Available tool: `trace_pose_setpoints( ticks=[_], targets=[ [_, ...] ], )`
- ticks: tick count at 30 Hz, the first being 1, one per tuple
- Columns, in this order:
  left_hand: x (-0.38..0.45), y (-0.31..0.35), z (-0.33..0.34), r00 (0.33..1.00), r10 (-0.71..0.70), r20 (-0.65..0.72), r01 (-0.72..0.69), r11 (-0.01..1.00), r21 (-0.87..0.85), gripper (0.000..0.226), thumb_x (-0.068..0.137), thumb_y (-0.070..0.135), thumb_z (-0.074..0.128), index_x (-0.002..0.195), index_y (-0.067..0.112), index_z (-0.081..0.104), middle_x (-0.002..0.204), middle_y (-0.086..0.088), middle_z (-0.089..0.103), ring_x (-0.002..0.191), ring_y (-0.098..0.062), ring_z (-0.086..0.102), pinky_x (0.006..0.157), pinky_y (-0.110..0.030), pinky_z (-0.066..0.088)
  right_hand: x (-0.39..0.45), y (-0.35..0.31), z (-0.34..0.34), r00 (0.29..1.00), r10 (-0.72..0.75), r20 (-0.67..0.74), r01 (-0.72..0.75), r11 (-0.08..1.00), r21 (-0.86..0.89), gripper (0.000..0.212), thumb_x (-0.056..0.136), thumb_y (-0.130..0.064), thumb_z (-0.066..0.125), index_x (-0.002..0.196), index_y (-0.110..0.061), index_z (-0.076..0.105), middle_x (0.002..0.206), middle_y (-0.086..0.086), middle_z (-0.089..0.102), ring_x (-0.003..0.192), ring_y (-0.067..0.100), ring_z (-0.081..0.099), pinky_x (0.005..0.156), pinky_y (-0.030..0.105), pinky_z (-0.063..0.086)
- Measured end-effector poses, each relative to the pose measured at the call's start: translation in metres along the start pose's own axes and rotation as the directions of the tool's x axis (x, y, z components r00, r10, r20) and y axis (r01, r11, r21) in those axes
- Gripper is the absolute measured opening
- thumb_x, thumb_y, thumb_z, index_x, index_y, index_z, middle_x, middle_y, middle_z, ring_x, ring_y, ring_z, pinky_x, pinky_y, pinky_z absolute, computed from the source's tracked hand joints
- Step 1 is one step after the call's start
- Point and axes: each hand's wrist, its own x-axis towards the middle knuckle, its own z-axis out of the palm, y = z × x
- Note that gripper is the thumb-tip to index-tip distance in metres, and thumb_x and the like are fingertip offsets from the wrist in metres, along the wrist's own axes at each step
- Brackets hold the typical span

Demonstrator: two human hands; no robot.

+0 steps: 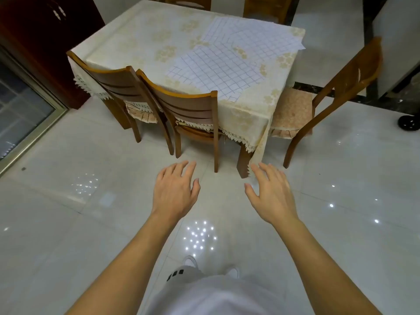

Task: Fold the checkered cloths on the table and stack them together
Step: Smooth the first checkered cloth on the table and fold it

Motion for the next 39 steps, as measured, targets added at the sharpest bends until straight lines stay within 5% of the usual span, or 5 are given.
trace_pose_setpoints(
  ticks=[15, 22, 28, 35, 39],
  targets=[
    [0.072, 0.007, 0.017, 0.998, -0.058, 0.034, 0.059, 0.998, -0.014, 0.048, 0.099, 0.043, 0.046, 0.141, 0.021, 0.051, 0.139, -0.004, 0.058, 0.127, -0.023, 0.054, 0.107, -0.04, 0.042, 0.076, 0.012, 0.012, 1.0, -0.014, 0.024, 0.012, 0.999, 0.052, 0.057, 0.098, -0.044, 0.051, 0.148, -0.019, 0.044, 0.15, 0.007, 0.046, 0.141, 0.026, 0.037, 0.118, 0.048, 0.029],
    [0.156, -0.019, 0.033, 0.998, -0.023, 0.057, 0.026, 0.998, -0.058, 0.046, 0.097, 0.041, 0.049, 0.137, 0.019, 0.055, 0.133, -0.005, 0.063, 0.121, -0.023, 0.059, 0.103, -0.04, 0.045, 0.158, 0.006, 0.015, 1.0, 0.006, 0.002, -0.006, 1.0, -0.004, 0.053, 0.097, -0.044, 0.052, 0.144, -0.02, 0.049, 0.144, 0.004, 0.051, 0.134, 0.023, 0.043, 0.115, 0.045, 0.031],
    [0.242, -0.052, 0.041, 0.996, 0.022, 0.082, -0.012, 0.993, -0.115, 0.057, 0.094, 0.046, 0.03, 0.139, 0.02, 0.054, 0.135, -0.003, 0.061, 0.121, -0.022, 0.058, 0.103, -0.041, 0.045, 0.244, -0.012, 0.019, 0.999, 0.037, 0.018, -0.036, 0.999, -0.012, 0.05, 0.096, -0.042, 0.055, 0.14, -0.019, 0.053, 0.139, 0.003, 0.054, 0.131, 0.024, 0.047, 0.11, 0.042, 0.036],
    [0.327, -0.083, 0.039, 0.996, 0.083, 0.012, -0.08, 0.987, -0.136, 0.042, 0.093, 0.036, 0.052, 0.129, 0.016, 0.06, 0.122, -0.004, 0.067, 0.11, -0.022, 0.063, 0.094, -0.037, 0.05, 0.323, -0.032, 0.027, 0.997, 0.075, -0.003, -0.075, 0.997, 0.003, 0.046, 0.093, -0.033, 0.064, 0.134, -0.013, 0.059, 0.135, 0.01, 0.059, 0.127, 0.031, 0.053, 0.107, 0.047, 0.041],
    [0.366, -0.089, 0.045, 0.993, 0.11, 0.039, -0.104, 0.985, -0.137, 0.045, 0.093, 0.039, 0.042, 0.128, 0.017, 0.06, 0.122, -0.003, 0.066, 0.11, -0.022, 0.061, 0.092, -0.037, 0.05, 0.353, -0.035, 0.032, 0.993, 0.119, 0.016, -0.12, 0.993, 0.015, 0.047, 0.094, -0.032, 0.064, 0.136, -0.013, 0.057, 0.14, 0.011, 0.056, 0.131, 0.032, 0.049, 0.109, 0.049, 0.039]
  ],
)
